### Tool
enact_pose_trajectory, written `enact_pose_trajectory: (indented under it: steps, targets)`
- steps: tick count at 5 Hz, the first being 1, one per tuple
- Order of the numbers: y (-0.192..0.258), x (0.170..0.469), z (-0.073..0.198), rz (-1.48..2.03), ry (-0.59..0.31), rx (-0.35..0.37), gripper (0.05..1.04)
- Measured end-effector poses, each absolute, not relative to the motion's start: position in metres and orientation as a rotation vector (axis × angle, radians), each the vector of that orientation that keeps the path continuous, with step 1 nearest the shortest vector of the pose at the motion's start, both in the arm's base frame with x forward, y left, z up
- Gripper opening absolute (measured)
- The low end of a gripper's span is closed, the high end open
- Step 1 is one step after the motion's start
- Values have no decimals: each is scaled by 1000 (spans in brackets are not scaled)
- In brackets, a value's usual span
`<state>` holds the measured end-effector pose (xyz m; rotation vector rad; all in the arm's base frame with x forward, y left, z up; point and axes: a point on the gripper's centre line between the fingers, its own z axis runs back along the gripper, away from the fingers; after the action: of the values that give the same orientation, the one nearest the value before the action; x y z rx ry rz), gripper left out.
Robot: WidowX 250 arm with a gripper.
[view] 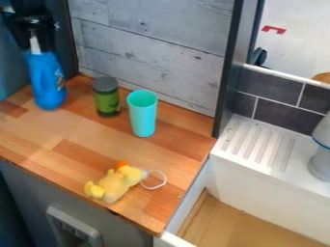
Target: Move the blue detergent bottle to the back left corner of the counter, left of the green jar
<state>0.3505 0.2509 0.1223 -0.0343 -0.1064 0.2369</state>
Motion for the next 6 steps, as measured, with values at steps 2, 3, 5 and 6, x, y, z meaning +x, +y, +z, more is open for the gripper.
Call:
enact_pose_trajectory:
  steps: [2,3,5,6]
  targets:
    - [255,343,136,246,-168,-24,1011]
    - [233,342,162,199,-233,-9,1010]
    - [133,341,165,-66,-166,14,1008]
    - [108,339,146,-129,-127,8,1008]
